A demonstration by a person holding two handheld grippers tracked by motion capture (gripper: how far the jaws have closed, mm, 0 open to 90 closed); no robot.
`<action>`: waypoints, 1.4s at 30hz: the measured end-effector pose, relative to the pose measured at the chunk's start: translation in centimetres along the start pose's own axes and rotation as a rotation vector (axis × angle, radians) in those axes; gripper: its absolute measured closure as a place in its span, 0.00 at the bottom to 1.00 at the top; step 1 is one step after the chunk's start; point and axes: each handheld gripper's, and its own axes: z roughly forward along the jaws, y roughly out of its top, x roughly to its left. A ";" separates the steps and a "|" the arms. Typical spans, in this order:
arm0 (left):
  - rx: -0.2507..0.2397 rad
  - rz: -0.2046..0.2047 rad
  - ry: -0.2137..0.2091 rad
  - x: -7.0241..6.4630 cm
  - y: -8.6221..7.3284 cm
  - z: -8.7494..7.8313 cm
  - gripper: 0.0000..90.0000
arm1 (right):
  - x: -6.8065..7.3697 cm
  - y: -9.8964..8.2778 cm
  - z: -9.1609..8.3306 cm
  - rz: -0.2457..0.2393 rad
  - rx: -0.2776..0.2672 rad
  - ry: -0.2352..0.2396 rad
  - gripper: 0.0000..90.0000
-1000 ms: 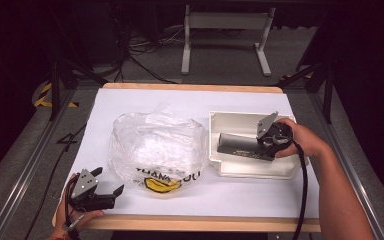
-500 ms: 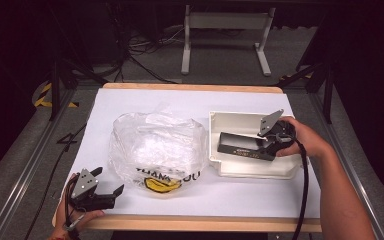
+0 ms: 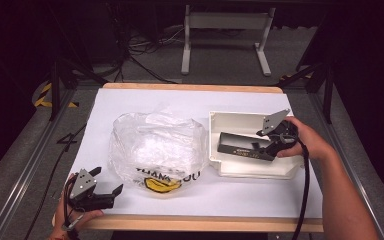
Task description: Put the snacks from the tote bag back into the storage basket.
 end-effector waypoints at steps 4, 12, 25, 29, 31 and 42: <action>0.000 0.001 -0.002 0.0 0.0 0.0 0.07 | 0.3 0.0 -0.7 0.017 -0.066 -0.016 0.41; -0.002 0.000 0.002 0.0 0.1 0.1 0.07 | 0.5 -0.2 -1.7 0.074 -0.121 -0.103 0.40; -0.006 -0.005 0.001 0.0 0.2 0.1 0.07 | 1.7 -0.3 -3.3 0.167 -0.146 -0.237 0.35; -0.005 -0.001 0.001 0.0 0.2 0.1 0.07 | 2.2 -0.3 -3.6 0.180 -0.147 -0.252 0.34; -0.006 0.001 0.000 0.0 0.2 0.0 0.07 | 2.4 -0.3 -3.7 0.185 -0.146 -0.259 0.34; -0.012 0.006 0.002 0.0 0.4 0.1 0.07 | 3.7 -0.8 -4.0 0.224 -0.135 -0.333 0.29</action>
